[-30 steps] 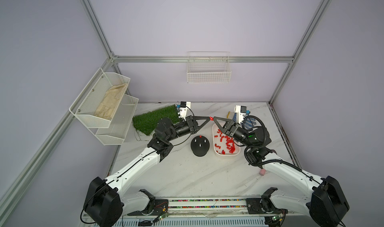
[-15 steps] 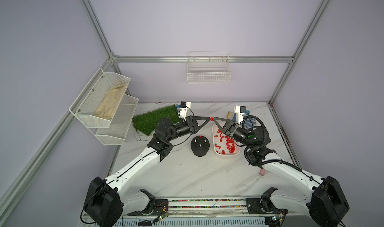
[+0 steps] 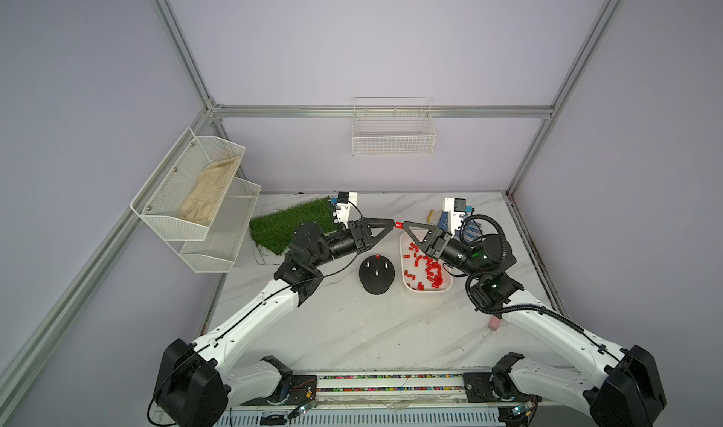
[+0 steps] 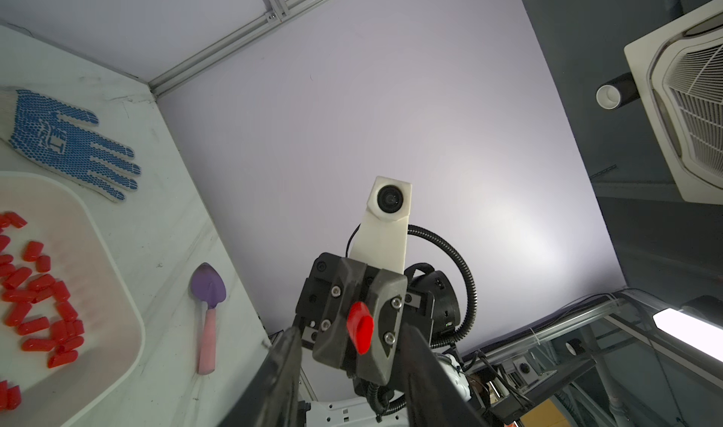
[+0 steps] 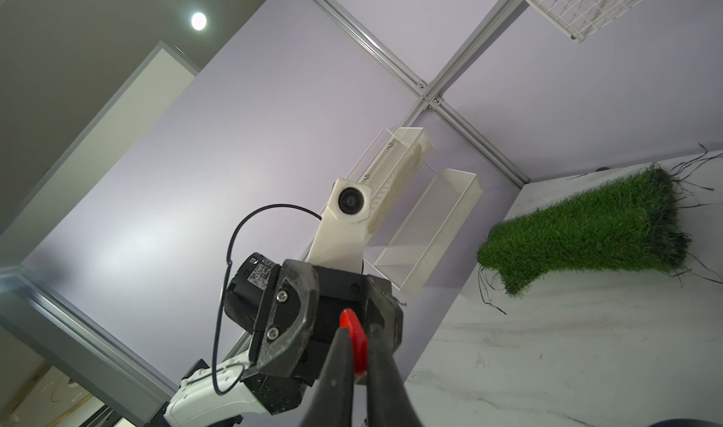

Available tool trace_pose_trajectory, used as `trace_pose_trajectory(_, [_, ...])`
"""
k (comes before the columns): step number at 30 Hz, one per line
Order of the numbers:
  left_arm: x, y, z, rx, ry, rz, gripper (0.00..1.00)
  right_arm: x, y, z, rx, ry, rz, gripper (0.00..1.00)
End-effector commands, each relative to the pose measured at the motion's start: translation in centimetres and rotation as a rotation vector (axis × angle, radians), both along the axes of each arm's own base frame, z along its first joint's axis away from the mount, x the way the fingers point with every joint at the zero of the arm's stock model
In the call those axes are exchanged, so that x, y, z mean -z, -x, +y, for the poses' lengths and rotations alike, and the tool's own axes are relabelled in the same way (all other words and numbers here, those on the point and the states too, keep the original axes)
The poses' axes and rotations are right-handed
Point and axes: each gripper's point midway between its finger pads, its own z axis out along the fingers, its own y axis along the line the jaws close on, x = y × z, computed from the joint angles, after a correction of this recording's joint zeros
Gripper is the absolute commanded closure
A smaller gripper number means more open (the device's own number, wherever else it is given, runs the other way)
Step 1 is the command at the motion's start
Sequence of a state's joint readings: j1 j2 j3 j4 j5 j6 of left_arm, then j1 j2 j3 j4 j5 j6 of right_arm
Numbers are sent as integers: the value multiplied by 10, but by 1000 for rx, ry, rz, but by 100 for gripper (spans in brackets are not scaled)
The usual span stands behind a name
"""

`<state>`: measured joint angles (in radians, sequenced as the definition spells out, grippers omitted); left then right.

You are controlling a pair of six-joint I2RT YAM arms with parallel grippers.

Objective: Cover the protruding screws with screw protection sleeves
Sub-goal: Attach the screw protection sleeve to the screw.

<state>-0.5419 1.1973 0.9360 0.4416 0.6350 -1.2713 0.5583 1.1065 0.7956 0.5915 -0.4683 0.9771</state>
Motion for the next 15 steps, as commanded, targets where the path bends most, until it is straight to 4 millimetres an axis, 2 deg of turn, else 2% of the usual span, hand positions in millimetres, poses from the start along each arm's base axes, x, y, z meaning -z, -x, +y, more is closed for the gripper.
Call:
trace_pose_trajectory(1, [-10,4,6,-4,-18,-50,56,-5,6,-1,4,75,-29,88])
trace_pose_trajectory(15, [-14,1,11,26,-47,-48,53,2,8,3,-3,223,-55,89])
